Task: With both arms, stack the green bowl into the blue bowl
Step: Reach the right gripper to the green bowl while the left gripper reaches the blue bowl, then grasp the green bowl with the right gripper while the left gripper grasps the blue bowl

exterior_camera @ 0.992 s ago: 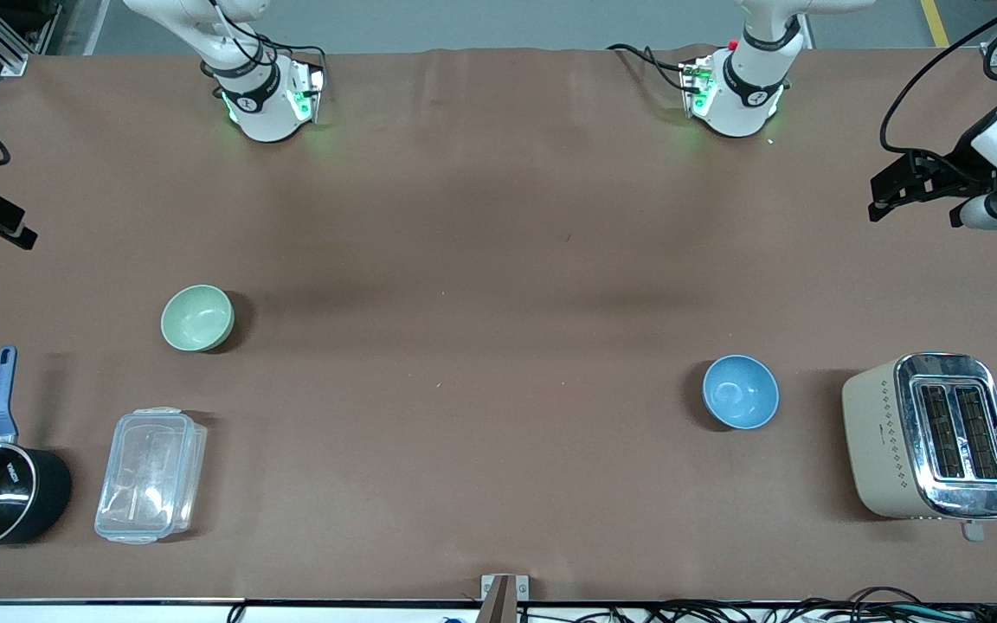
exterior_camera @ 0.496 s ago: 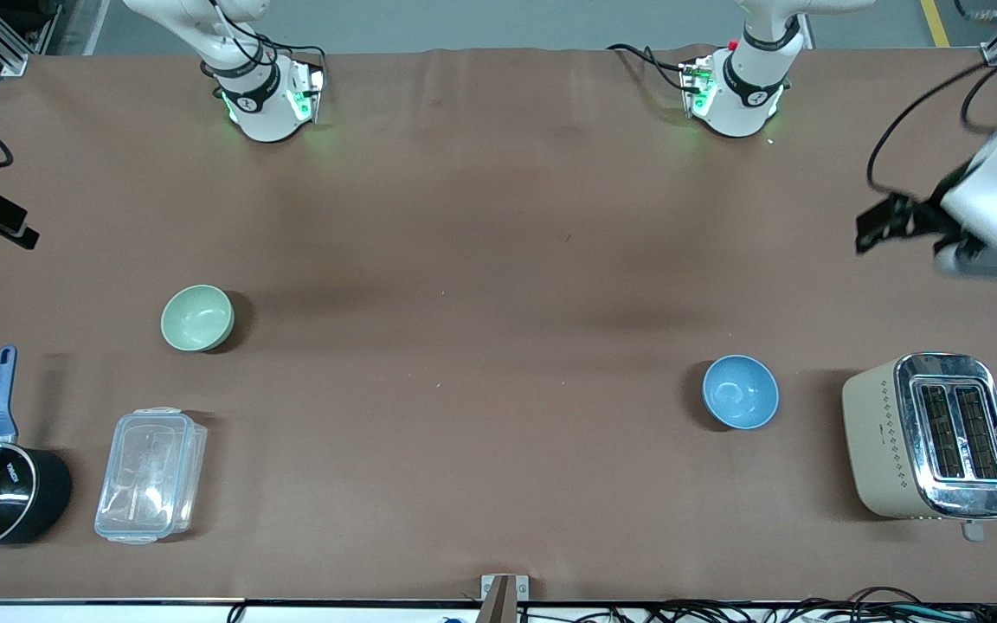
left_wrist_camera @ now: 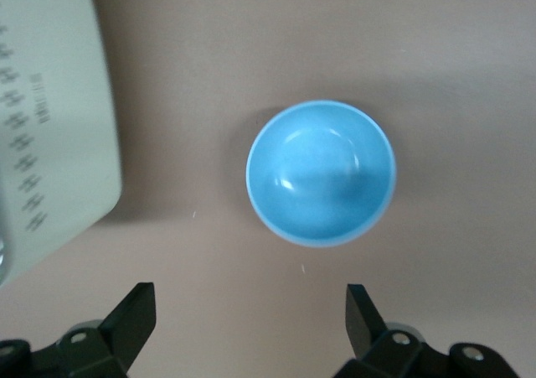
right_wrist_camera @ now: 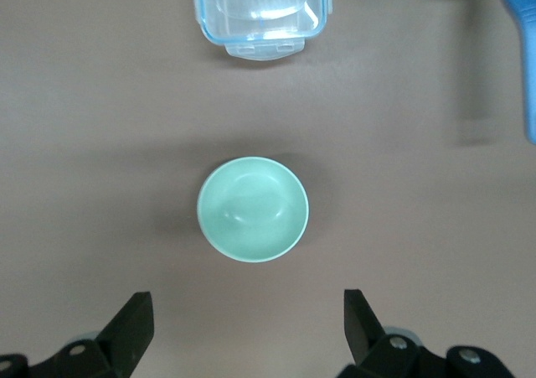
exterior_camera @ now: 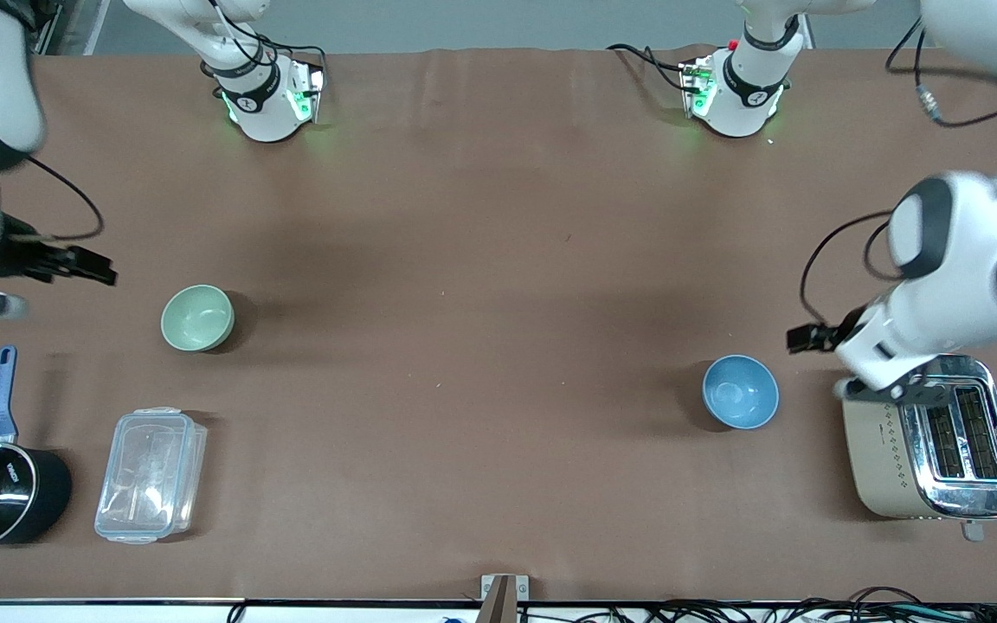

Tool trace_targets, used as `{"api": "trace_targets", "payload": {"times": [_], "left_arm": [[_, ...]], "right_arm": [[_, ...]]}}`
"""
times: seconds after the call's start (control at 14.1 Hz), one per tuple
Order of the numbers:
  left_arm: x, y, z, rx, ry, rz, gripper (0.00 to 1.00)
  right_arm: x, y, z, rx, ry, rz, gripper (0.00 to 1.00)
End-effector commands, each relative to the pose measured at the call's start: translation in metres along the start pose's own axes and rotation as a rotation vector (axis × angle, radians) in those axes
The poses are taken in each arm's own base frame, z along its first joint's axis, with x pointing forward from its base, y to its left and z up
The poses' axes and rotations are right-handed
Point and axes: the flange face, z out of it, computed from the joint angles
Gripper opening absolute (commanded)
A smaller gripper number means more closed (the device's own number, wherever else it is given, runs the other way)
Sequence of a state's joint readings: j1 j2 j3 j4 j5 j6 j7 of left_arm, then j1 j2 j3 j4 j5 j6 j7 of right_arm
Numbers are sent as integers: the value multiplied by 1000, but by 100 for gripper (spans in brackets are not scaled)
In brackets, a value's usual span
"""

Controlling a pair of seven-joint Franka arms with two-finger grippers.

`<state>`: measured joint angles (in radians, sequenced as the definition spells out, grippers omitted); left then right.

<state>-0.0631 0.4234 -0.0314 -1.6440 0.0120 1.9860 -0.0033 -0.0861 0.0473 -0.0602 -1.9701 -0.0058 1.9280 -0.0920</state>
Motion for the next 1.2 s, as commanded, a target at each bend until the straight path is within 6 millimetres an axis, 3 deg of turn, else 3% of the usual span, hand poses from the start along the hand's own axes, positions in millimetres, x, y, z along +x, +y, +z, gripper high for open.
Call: {"api": "trace_targets", "payload": {"times": [0.0, 0.07, 0.14, 0.28, 0.5, 0.92, 1.13], "left_arm": [[13, -20, 52, 15, 9, -23, 92], [15, -21, 70, 28, -1, -14, 87], [18, -21, 83, 31, -8, -11, 82], [22, -29, 108, 23, -8, -28, 71], [24, -23, 121, -2, -14, -72, 64], [27, -17, 145, -32, -23, -97, 33], [31, -12, 142, -73, -17, -123, 8]], "right_arm": [[-24, 7, 66, -14, 37, -22, 100], [-26, 8, 85, -25, 57, -28, 100], [-25, 11, 117, -41, 57, -39, 100], [-21, 23, 153, -46, 62, -26, 100], [-12, 34, 194, -55, 90, -13, 100], [-17, 33, 230, -57, 85, -17, 99], [-19, 36, 235, -56, 79, -13, 85]]}}
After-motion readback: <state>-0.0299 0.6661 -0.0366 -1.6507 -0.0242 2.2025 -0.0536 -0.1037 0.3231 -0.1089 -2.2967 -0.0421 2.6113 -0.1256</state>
